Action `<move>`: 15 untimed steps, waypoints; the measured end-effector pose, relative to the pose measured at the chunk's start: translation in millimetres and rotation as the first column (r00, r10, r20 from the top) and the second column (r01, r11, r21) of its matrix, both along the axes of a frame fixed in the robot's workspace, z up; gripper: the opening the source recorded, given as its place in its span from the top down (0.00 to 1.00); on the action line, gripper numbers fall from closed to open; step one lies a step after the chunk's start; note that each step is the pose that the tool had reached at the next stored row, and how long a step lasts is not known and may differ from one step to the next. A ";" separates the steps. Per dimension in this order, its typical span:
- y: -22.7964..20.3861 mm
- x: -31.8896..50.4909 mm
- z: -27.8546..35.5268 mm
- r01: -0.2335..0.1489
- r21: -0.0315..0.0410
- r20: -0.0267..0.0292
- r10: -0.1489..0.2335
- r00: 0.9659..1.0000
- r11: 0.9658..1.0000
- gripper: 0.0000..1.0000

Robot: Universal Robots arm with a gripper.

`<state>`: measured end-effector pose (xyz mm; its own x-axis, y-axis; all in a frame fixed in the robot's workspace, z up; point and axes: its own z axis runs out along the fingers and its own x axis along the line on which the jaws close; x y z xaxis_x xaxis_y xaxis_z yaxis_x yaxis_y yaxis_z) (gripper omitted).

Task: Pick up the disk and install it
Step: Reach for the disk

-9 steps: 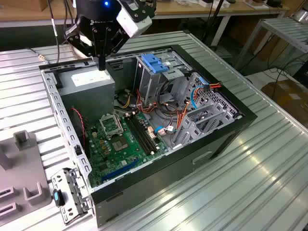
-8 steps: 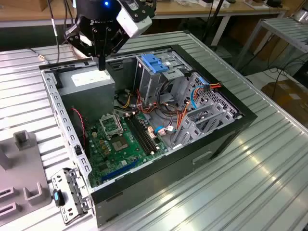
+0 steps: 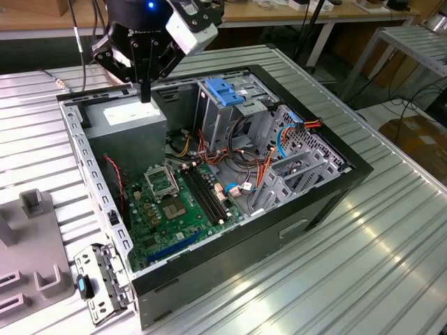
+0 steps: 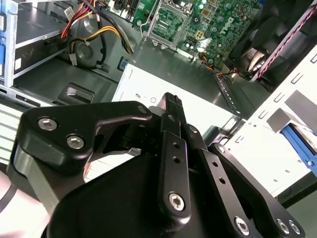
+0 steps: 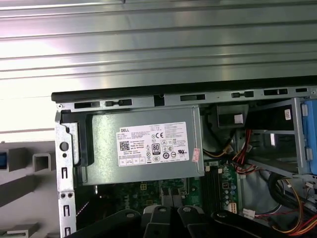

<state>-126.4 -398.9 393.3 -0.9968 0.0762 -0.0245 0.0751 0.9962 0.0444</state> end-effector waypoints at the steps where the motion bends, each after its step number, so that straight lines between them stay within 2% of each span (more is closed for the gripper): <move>1: 0.0 -0.8 0.0 0.000 0.000 0.000 0.000 1.000 1.000 0.89; 15: 0.0 -8.9 0.0 0.000 0.000 0.000 0.000 1.000 1.000 0.89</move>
<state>-135.2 -398.9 393.3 -0.9968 0.0762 -0.0244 0.0751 0.9962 0.0443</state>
